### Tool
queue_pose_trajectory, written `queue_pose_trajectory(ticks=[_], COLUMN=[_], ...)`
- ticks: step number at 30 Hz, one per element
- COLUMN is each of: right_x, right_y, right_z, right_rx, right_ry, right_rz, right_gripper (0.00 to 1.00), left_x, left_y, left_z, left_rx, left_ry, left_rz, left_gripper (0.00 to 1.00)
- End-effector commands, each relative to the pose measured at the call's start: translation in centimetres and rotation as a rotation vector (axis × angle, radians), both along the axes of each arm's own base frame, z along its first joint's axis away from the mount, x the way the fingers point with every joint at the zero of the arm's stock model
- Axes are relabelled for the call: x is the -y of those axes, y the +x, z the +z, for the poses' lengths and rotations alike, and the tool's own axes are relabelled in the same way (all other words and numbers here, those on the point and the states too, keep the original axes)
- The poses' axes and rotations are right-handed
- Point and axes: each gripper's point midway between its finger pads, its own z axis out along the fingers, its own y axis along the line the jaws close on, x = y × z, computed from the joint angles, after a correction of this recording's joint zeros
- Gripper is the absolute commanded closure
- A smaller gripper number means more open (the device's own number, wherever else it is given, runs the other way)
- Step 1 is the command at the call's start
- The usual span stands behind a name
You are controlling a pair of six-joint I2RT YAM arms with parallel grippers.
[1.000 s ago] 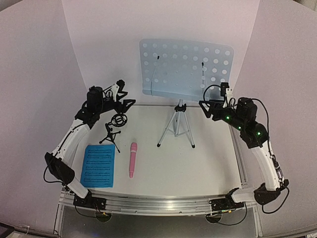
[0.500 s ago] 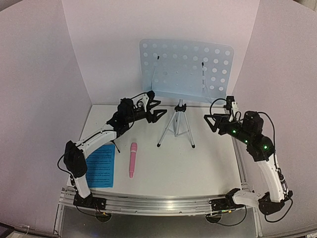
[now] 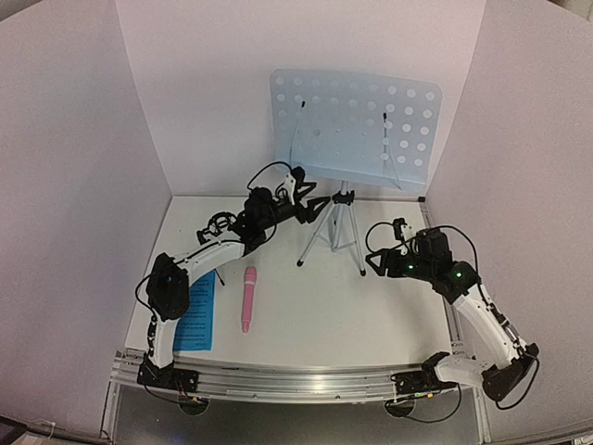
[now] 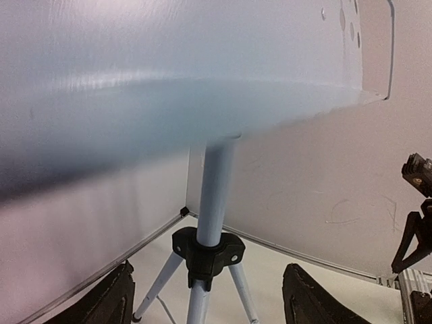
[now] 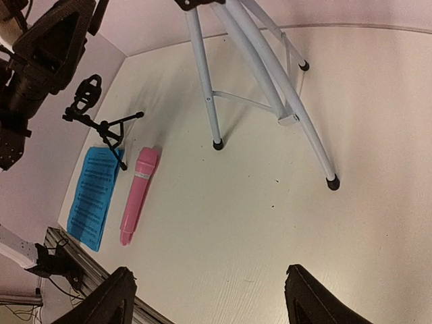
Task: Pack up the instrument practice props
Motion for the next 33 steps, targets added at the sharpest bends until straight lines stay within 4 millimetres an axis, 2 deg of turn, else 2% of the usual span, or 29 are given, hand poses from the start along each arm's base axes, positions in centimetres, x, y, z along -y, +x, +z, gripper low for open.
queue_pose_trajectory(ticks=[1, 3, 9, 11, 15, 17, 20, 21, 24, 25, 28, 33], right_x=[-0.3, -0.6, -0.8, -1.1, -1.5, -1.5, -1.3, -1.1, -0.6, -0.6, -0.3, 0.2], right_y=[1.3, 1.5, 2.4, 2.7, 3.2, 3.4, 3.8, 4.0, 4.7, 4.9, 5.8, 7.5], right_z=[0.1, 0.2, -0.1, -0.2, -0.3, -0.5, -1.1, -1.3, -1.7, -1.8, -2.0, -2.1], right_rx=[0.028, 0.044, 0.065, 0.058, 0.048, 0.040, 0.018, 0.009, -0.014, -0.019, -0.030, -0.013], right_ry=[0.016, 0.010, -0.017, -0.013, -0.006, -0.003, -0.002, 0.000, 0.015, 0.021, 0.023, 0.024], right_rz=[0.027, 0.050, 0.083, 0.099, 0.125, 0.127, 0.115, 0.106, 0.079, 0.078, 0.070, 0.053], right_gripper=[0.26, 0.27, 0.27, 0.26, 0.26, 0.26, 0.26, 0.26, 0.27, 0.27, 0.27, 0.28], left_x=[2.1, 1.7, 0.6, -0.1, -1.7, -1.8, -1.6, -1.2, 0.6, 1.1, 2.6, 4.1], left_y=[-0.7, -0.7, -2.7, -3.4, -5.4, -6.3, -5.0, -4.6, -3.2, -2.7, -2.3, -0.6], left_z=[-1.2, -1.0, -0.9, -0.4, 2.4, 1.7, -0.7, -0.9, -1.2, -0.7, -0.6, -0.6], left_rx=[-0.029, -0.008, 0.092, 0.116, 0.244, 0.248, 0.160, 0.148, 0.093, 0.074, 0.056, 0.015], left_ry=[-0.031, -0.051, -0.036, -0.035, -0.041, -0.007, 0.045, 0.043, 0.005, -0.018, -0.049, -0.098], left_rz=[-0.008, 0.021, 0.010, 0.014, 0.011, -0.019, 0.000, -0.002, -0.032, -0.038, -0.059, -0.025], left_gripper=[0.25, 0.25, 0.25, 0.24, 0.24, 0.23, 0.23, 0.23, 0.23, 0.24, 0.23, 0.23])
